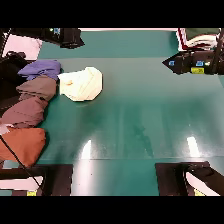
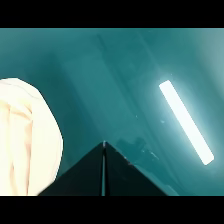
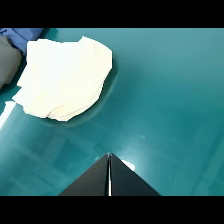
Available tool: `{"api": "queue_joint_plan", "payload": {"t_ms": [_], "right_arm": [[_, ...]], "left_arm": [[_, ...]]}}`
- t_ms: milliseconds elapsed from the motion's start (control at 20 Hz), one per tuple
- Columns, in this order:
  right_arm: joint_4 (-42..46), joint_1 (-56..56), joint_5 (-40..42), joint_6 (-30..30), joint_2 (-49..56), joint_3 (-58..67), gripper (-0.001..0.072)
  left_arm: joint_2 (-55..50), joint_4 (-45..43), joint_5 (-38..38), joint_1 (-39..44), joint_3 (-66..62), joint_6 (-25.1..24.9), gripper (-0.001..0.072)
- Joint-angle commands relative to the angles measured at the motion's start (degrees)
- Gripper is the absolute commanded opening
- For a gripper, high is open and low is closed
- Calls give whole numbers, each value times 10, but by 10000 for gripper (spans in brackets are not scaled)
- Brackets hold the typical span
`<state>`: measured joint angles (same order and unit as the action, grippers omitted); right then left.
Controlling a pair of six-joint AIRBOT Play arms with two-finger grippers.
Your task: Fold the shirts.
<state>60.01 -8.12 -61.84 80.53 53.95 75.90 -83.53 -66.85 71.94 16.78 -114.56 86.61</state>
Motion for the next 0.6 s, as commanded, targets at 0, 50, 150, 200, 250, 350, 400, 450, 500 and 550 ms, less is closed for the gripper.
{"api": "queue_joint_plan", "payload": {"t_ms": [0, 50, 150, 200, 250, 350, 400, 450, 500, 550], "right_arm": [[0, 0, 0, 0, 0, 0, 15], [0, 0, 0, 0, 0, 0, 15], [0, 0, 0, 0, 0, 1, 15], [0, 0, 0, 0, 0, 1, 15], [0, 0, 0, 0, 0, 1, 15], [0, 0, 0, 0, 0, 1, 15], [0, 0, 0, 0, 0, 1, 15], [0, 0, 0, 0, 0, 1, 15], [0, 0, 0, 0, 0, 1, 15], [0, 0, 0, 0, 0, 1, 15]], "left_arm": [[0, 0, 1, 0, 0, 0, 21], [0, 0, 0, 0, 0, 0, 21], [0, 0, -1, 0, 0, 0, 21], [0, 0, -2, 0, 0, 0, 21], [0, 0, -5, 0, 0, 0, 21], [0, 0, -12, 0, 0, 0, 21], [0, 0, -17, 0, 0, 0, 21], [0, 0, -22, 0, 0, 0, 21], [0, 0, -28, 0, 0, 0, 21], [0, 2, -36, 0, 0, 1, 21]]}}
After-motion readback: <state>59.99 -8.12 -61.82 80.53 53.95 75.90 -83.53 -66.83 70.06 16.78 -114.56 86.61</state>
